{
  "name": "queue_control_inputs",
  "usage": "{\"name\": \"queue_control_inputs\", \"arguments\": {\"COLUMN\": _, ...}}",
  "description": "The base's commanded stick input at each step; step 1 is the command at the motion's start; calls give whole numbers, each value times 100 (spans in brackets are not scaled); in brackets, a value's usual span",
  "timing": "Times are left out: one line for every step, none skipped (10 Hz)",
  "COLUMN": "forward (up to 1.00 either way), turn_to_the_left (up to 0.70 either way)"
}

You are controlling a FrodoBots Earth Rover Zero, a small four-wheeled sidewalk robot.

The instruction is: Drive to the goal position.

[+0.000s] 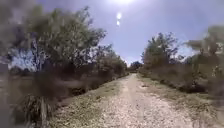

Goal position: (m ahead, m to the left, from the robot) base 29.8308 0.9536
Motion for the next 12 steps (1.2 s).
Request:
{"name": "queue_control_inputs", "arguments": {"forward": 70, "turn_to_the_left": 0}}
{"name": "queue_control_inputs", "arguments": {"forward": 70, "turn_to_the_left": 0}}
{"name": "queue_control_inputs", "arguments": {"forward": 70, "turn_to_the_left": 0}}
{"name": "queue_control_inputs", "arguments": {"forward": 70, "turn_to_the_left": 0}}
{"name": "queue_control_inputs", "arguments": {"forward": 70, "turn_to_the_left": 0}}
{"name": "queue_control_inputs", "arguments": {"forward": 70, "turn_to_the_left": 0}}
{"name": "queue_control_inputs", "arguments": {"forward": 70, "turn_to_the_left": 0}}
{"name": "queue_control_inputs", "arguments": {"forward": 70, "turn_to_the_left": 0}}
{"name": "queue_control_inputs", "arguments": {"forward": 70, "turn_to_the_left": -6}}
{"name": "queue_control_inputs", "arguments": {"forward": 70, "turn_to_the_left": -28}}
{"name": "queue_control_inputs", "arguments": {"forward": 70, "turn_to_the_left": -35}}
{"name": "queue_control_inputs", "arguments": {"forward": 70, "turn_to_the_left": -35}}
